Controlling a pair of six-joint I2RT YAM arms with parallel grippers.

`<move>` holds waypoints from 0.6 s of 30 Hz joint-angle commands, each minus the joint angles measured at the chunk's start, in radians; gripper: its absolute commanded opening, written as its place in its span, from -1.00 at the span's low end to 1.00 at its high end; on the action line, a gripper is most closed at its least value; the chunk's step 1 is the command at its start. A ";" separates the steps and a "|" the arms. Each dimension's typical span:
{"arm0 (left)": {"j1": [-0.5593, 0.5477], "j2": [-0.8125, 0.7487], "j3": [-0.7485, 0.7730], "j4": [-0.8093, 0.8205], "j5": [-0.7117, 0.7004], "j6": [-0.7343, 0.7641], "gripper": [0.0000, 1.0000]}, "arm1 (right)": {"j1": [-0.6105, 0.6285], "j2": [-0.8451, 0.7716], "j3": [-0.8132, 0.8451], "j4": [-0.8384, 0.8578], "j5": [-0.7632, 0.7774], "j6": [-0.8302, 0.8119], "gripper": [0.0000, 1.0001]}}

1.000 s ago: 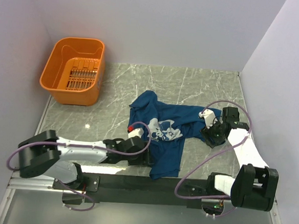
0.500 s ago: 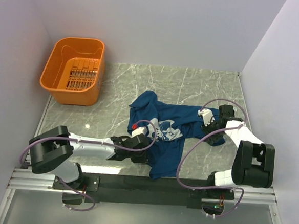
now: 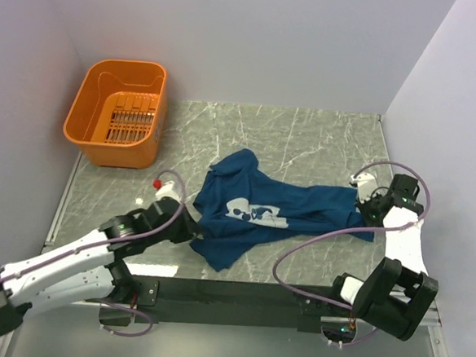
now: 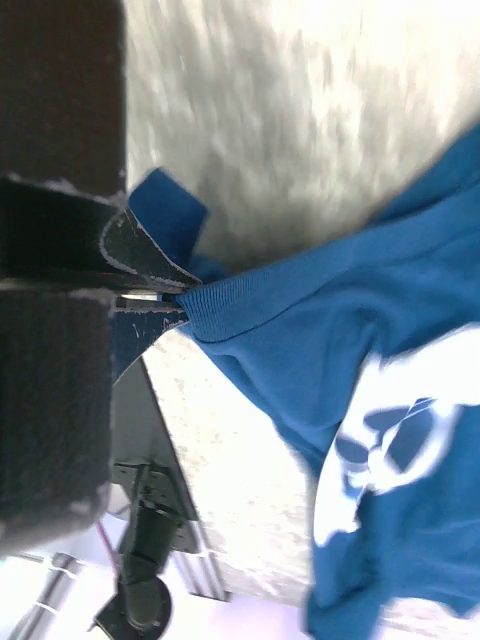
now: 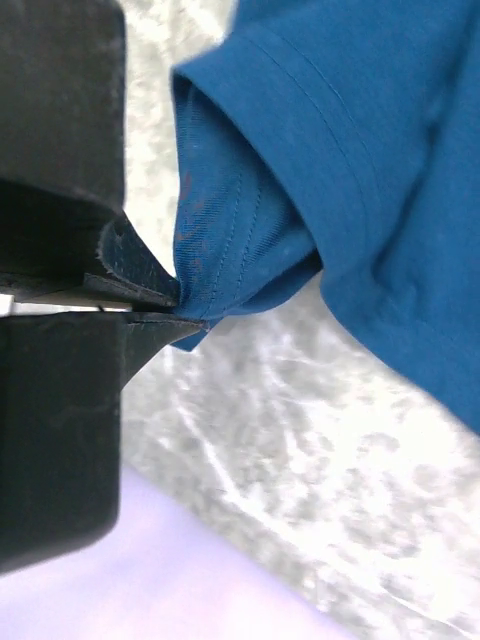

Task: Fold and stack the t-shirts
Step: Flatten the tshirt out

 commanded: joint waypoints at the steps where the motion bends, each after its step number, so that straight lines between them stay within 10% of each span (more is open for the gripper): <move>1: 0.083 -0.076 0.000 -0.140 -0.007 0.054 -0.99 | -0.077 -0.007 0.002 -0.079 -0.014 -0.108 -1.00; 7: 0.151 -0.052 0.017 -0.122 0.029 0.092 -0.99 | -0.236 0.075 0.143 -0.201 -0.192 -0.088 -1.00; 18: 0.218 0.234 0.092 0.113 0.107 0.196 -0.99 | -0.158 0.163 0.200 -0.263 -0.377 -0.004 -1.00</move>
